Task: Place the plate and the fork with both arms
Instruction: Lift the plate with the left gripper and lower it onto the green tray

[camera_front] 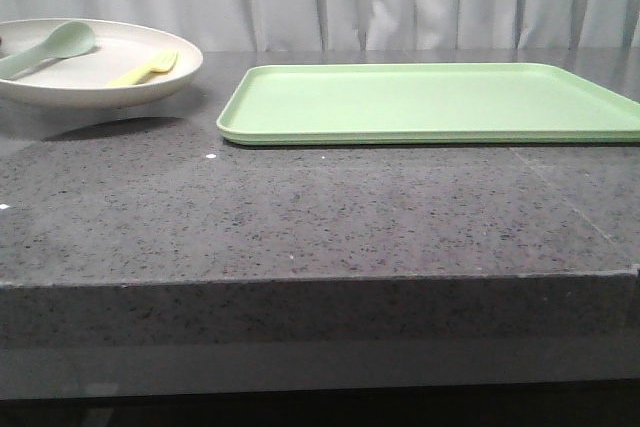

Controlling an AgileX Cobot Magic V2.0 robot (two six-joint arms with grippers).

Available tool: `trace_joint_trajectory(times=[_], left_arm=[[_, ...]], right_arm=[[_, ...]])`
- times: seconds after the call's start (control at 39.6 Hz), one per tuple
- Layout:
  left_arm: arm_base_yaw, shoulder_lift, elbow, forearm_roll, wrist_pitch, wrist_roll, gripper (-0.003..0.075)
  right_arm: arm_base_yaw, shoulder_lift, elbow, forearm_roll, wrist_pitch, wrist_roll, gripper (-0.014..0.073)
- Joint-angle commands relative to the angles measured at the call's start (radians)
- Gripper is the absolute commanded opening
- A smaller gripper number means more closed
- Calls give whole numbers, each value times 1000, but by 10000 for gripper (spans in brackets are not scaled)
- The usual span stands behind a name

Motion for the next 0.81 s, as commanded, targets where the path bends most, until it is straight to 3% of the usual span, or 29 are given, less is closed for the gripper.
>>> trace_joint_trajectory(times=[0.0,0.35,0.78], left_arm=[[-44,-77,-35,-67,28,-53,-18],[-257,-77,-35,-105,-8,-152,-18],[-494,-71,-35,-104,-237,-360,-18]], right_arm=[[1,11,-32,-14,-75,-10,614],[1,11,-32,-14,-75,-10,614],[1,11,-32,-14,-75,-10,614]])
